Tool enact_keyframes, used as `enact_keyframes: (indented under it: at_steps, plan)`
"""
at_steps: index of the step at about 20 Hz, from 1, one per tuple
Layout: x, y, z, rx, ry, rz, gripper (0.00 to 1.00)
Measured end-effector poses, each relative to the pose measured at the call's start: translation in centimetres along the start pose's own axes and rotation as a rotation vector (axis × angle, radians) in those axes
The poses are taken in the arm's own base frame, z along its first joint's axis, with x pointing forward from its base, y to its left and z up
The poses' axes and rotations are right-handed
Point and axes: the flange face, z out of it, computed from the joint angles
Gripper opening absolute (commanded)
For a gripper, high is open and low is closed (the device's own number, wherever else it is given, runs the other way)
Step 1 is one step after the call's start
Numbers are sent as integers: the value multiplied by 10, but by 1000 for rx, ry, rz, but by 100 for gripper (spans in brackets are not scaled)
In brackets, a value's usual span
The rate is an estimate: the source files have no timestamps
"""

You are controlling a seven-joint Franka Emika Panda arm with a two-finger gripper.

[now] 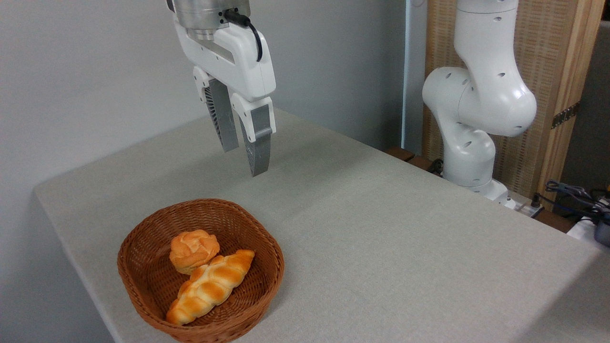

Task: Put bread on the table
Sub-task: 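Move the open gripper down over the round orange bun in the basket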

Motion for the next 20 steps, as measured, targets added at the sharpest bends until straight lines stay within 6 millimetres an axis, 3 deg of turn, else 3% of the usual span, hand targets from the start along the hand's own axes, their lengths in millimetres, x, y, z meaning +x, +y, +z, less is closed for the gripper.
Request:
enact_keyframes:
  at_steps: [15, 20]
  plan:
    - [0, 0, 0, 0, 2, 0, 100]
    - [12, -7, 8, 49, 77, 1, 100]
